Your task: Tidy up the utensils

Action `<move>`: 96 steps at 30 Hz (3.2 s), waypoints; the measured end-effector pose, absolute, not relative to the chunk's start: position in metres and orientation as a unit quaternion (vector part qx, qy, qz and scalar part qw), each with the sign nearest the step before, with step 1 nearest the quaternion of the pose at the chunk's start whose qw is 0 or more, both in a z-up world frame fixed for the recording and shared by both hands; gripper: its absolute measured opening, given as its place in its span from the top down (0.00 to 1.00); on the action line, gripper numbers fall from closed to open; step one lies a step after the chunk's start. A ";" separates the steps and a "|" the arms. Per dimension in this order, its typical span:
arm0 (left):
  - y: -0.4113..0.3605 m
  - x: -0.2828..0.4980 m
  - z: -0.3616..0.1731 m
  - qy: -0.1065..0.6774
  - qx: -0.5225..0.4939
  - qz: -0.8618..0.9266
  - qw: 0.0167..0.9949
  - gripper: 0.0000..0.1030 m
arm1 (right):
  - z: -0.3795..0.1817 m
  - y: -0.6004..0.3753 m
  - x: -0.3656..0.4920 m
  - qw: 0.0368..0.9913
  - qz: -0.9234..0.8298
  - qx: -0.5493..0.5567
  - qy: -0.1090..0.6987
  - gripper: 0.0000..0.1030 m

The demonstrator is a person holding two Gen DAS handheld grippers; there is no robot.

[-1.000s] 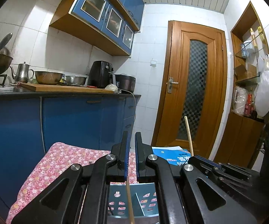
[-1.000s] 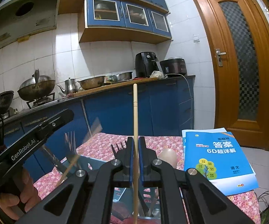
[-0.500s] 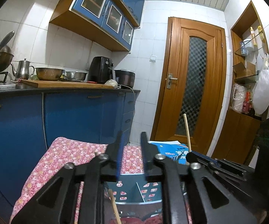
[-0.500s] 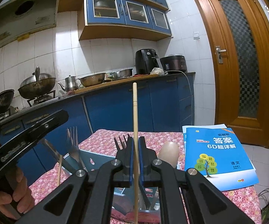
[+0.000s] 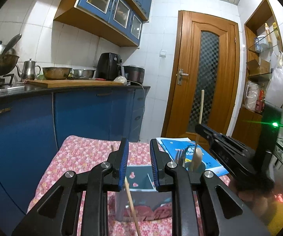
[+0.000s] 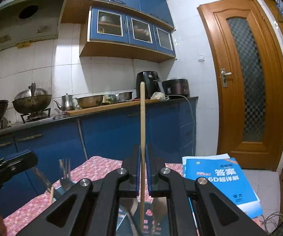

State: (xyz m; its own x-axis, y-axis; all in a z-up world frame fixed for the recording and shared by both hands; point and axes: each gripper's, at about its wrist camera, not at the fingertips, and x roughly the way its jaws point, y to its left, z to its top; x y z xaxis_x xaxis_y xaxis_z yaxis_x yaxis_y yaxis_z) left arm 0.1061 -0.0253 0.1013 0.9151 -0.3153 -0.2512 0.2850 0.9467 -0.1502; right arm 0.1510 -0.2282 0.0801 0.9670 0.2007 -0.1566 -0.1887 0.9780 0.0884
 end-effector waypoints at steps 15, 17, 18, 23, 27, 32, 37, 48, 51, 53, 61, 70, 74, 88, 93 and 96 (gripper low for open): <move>-0.004 0.098 0.069 0.221 -0.089 -0.161 0.958 0.80 | 0.065 -0.236 0.144 0.978 0.128 0.071 0.149 0.73; -0.002 0.097 0.063 0.235 -0.089 -0.160 0.954 0.80 | 0.068 -0.238 0.138 0.978 0.128 0.079 0.147 0.69; -0.003 0.097 0.061 0.241 -0.090 -0.161 0.953 0.80 | 0.070 -0.240 0.133 0.977 0.129 0.084 0.146 0.67; -0.003 0.099 0.048 0.276 -0.093 -0.165 0.943 0.80 | 0.076 -0.244 0.113 0.978 0.124 0.082 0.147 0.63; -0.007 0.101 0.040 0.298 -0.085 -0.166 0.936 0.80 | 0.075 -0.246 0.098 0.976 0.121 0.081 0.164 0.62; -0.015 0.106 0.036 0.316 -0.075 -0.171 0.930 0.80 | 0.064 -0.247 0.084 0.971 0.109 0.081 0.199 0.61; -0.023 0.113 0.035 0.327 -0.062 -0.174 0.927 0.80 | 0.048 -0.249 0.070 0.966 0.107 0.088 0.219 0.60; -0.025 0.118 0.036 0.335 -0.073 -0.189 0.920 0.98 | 0.027 -0.257 0.068 0.960 0.117 0.118 0.227 0.60; -0.022 0.108 0.044 0.316 -0.080 -0.195 0.925 0.98 | 0.024 -0.257 0.069 0.959 0.115 0.123 0.228 0.60; -0.021 0.101 0.051 0.298 -0.082 -0.197 0.930 0.98 | 0.021 -0.259 0.070 0.958 0.115 0.127 0.229 0.60; -0.023 0.090 0.097 0.204 -0.075 -0.194 0.956 0.98 | 0.017 -0.262 0.068 0.958 0.113 0.133 0.227 0.60; -0.035 0.106 0.137 0.115 -0.072 -0.177 0.975 0.98 | 0.014 -0.262 0.065 0.959 0.111 0.130 0.224 0.60; -0.039 0.117 0.143 0.078 -0.069 -0.157 0.982 0.98 | 0.013 -0.262 0.062 0.961 0.113 0.128 0.219 0.60; -0.043 0.155 0.110 0.106 -0.052 -0.118 0.986 0.97 | 0.017 -0.252 0.056 0.963 0.117 0.112 0.214 0.57; -0.042 0.148 0.103 0.132 -0.044 -0.128 0.982 0.60 | 0.023 -0.248 0.052 0.965 0.113 0.104 0.211 0.56; -0.042 0.139 0.102 0.139 -0.032 -0.129 0.981 0.60 | 0.028 -0.247 0.048 0.967 0.110 0.103 0.207 0.56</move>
State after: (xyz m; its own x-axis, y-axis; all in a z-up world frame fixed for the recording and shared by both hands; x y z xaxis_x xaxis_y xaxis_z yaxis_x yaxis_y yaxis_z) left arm 0.1385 -0.0419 0.1016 0.9284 -0.2618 -0.2637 0.2443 0.9647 -0.0980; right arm 0.0476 -0.2469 0.0280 0.8901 0.2545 -0.3780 -0.1693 0.9548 0.2443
